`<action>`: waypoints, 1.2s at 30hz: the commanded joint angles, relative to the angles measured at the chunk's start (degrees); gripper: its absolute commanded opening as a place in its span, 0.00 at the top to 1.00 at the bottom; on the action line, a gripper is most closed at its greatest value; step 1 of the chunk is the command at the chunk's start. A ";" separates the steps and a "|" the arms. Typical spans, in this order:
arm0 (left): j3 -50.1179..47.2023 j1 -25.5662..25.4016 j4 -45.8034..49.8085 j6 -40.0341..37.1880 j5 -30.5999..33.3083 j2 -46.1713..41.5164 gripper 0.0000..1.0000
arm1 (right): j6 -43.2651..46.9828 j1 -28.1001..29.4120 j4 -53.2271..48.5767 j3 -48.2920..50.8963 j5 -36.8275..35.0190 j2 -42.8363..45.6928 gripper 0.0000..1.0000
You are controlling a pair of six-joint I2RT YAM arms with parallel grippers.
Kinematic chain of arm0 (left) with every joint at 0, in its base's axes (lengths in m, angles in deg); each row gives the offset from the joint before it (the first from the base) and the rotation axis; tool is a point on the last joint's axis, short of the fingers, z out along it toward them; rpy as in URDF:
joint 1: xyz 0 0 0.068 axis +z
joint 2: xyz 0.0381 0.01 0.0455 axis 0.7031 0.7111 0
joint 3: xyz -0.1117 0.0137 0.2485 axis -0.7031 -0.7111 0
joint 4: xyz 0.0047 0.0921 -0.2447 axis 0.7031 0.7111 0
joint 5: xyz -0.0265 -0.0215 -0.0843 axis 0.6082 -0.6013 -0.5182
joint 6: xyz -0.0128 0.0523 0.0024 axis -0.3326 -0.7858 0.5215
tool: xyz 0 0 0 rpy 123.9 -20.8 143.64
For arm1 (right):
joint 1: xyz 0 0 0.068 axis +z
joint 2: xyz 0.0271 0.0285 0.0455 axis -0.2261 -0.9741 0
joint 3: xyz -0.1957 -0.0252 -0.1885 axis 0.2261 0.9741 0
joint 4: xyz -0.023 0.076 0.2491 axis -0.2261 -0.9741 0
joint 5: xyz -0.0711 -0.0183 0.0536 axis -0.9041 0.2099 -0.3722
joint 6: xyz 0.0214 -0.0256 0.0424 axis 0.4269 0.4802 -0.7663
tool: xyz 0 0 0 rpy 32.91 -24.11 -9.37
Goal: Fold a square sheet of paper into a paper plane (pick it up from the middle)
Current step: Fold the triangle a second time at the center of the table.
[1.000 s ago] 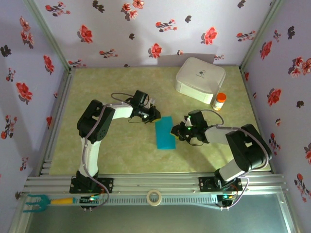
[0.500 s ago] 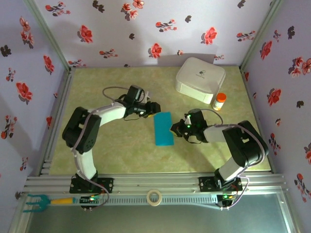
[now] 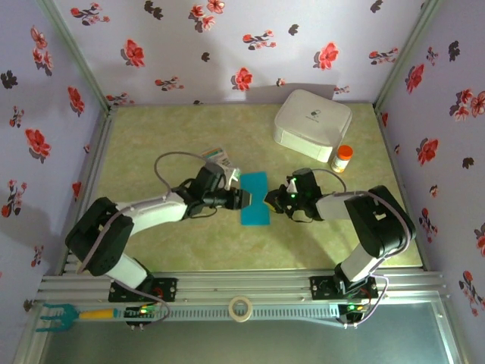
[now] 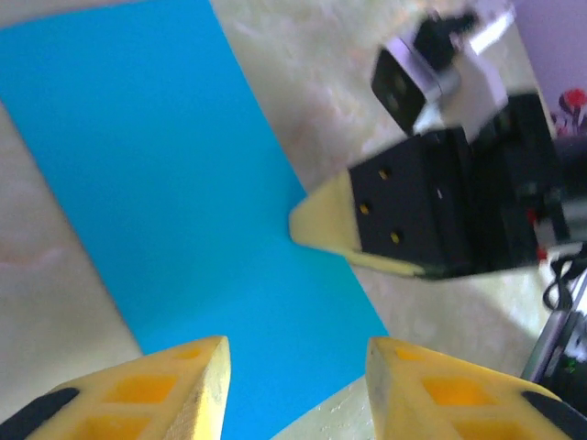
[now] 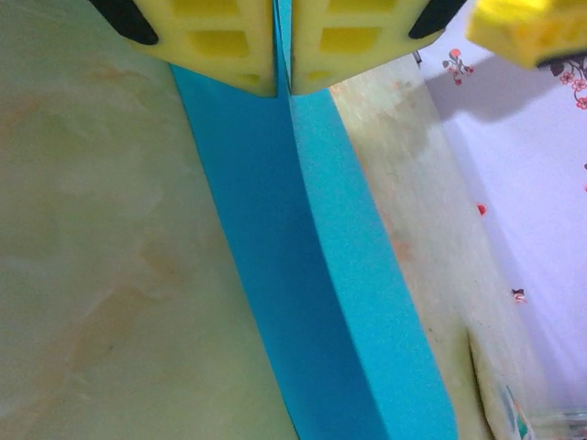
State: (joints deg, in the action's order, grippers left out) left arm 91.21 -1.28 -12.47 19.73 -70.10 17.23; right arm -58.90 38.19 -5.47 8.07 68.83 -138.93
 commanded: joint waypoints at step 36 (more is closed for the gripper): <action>15.16 -24.79 14.46 -34.22 41.14 13.64 0.51 | 1.63 -0.17 -3.62 -2.36 0.14 0.05 0.91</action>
State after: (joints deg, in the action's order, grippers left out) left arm 104.13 -25.67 0.18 -13.43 -30.43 30.15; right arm -57.89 38.17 -7.66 7.13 69.07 -139.00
